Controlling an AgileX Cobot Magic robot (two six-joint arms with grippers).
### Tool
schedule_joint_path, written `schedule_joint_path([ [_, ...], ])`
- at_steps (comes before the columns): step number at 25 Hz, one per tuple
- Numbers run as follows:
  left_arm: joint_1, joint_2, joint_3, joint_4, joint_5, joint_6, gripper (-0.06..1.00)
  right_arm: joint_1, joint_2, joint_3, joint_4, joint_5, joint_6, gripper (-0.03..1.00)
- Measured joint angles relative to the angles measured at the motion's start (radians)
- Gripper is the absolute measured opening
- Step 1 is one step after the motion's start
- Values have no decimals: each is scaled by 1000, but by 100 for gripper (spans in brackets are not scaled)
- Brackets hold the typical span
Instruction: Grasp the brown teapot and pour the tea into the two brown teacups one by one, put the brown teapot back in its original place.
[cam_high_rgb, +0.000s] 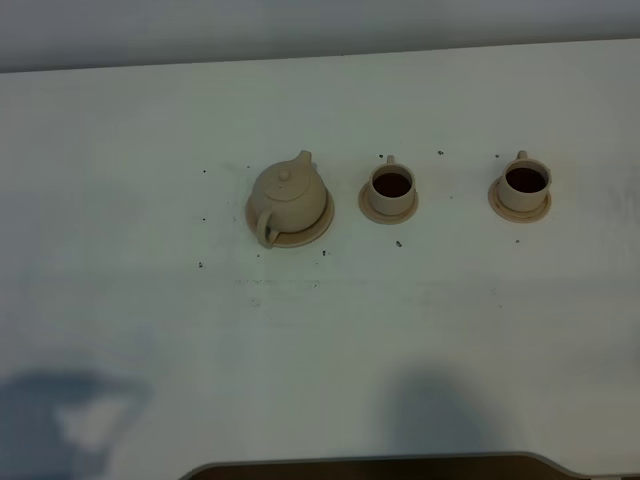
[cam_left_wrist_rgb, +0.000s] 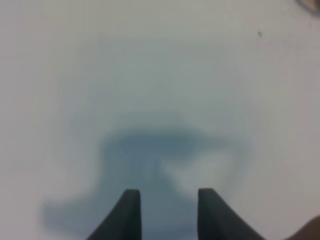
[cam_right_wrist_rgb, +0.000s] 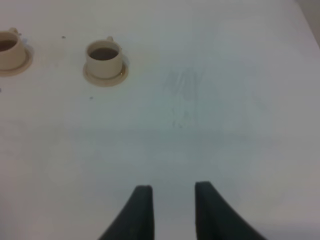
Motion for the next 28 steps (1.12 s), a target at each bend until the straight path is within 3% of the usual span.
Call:
schedule_joint_path([
  [15, 9, -233, 0, 5, 3, -7, 28, 0, 0, 0, 0, 0, 0, 23],
  [28, 9, -236, 1, 5, 3, -8, 27, 0, 0, 0, 0, 0, -1, 23],
])
